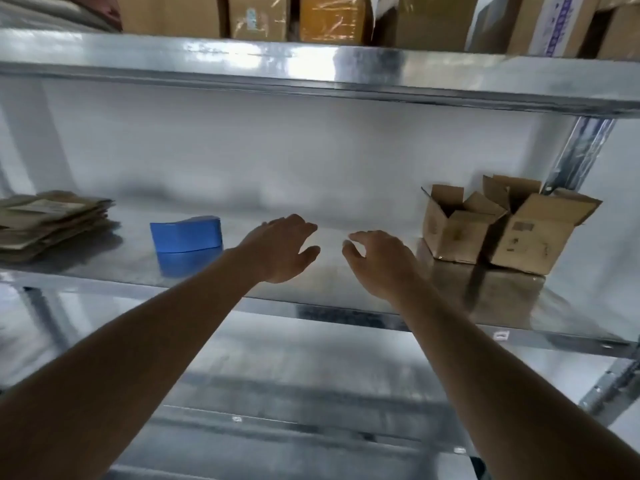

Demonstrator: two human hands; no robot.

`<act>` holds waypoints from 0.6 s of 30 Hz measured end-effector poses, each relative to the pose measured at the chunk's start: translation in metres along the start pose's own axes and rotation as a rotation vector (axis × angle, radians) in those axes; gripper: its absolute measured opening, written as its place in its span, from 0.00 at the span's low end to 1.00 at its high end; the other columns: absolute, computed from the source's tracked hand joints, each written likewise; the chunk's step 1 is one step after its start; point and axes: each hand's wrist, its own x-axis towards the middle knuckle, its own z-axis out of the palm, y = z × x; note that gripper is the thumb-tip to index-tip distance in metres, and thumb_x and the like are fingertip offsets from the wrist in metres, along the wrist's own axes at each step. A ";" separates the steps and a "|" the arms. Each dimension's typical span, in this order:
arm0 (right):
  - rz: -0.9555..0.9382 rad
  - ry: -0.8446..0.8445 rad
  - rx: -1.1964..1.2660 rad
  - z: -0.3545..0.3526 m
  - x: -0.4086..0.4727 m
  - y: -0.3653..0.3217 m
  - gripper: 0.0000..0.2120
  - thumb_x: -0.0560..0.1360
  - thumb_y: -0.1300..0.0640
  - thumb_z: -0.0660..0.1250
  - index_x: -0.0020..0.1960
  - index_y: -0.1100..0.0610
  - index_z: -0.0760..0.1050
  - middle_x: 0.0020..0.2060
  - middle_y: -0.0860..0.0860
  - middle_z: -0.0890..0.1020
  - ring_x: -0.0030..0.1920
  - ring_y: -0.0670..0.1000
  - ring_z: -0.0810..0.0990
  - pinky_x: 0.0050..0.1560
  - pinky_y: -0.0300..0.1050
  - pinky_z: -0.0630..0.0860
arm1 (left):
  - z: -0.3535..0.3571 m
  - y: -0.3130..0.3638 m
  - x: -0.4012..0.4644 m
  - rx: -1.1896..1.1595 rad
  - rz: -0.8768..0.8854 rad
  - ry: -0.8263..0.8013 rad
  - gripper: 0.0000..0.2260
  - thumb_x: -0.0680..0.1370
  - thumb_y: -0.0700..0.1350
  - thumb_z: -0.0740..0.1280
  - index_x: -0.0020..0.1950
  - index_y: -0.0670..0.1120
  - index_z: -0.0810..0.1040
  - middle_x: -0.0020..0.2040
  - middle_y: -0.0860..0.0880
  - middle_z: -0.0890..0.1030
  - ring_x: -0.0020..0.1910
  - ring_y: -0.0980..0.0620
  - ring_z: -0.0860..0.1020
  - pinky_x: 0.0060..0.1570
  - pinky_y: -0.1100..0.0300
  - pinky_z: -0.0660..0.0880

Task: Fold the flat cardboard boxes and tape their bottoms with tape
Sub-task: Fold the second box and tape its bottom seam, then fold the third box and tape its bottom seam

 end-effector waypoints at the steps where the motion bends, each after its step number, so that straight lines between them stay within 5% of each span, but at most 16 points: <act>1: -0.002 -0.010 0.020 0.004 -0.001 -0.016 0.25 0.84 0.39 0.55 0.74 0.49 0.75 0.71 0.51 0.78 0.69 0.55 0.77 0.69 0.55 0.74 | -0.003 -0.014 -0.009 0.000 -0.012 -0.002 0.27 0.85 0.60 0.55 0.83 0.51 0.60 0.81 0.49 0.64 0.78 0.46 0.66 0.76 0.47 0.65; 12: -0.185 -0.093 0.124 0.062 0.023 -0.167 0.23 0.84 0.41 0.56 0.73 0.49 0.76 0.69 0.50 0.79 0.68 0.55 0.77 0.69 0.54 0.73 | -0.037 -0.146 -0.100 0.074 -0.184 0.023 0.21 0.83 0.58 0.59 0.71 0.49 0.75 0.70 0.48 0.76 0.68 0.42 0.74 0.70 0.49 0.67; 18: -0.336 -0.118 0.199 0.099 0.068 -0.233 0.18 0.83 0.43 0.59 0.67 0.49 0.80 0.63 0.50 0.82 0.62 0.57 0.80 0.62 0.52 0.76 | -0.038 -0.225 -0.116 0.124 -0.261 0.020 0.23 0.84 0.58 0.59 0.78 0.52 0.69 0.72 0.50 0.74 0.69 0.45 0.74 0.70 0.50 0.69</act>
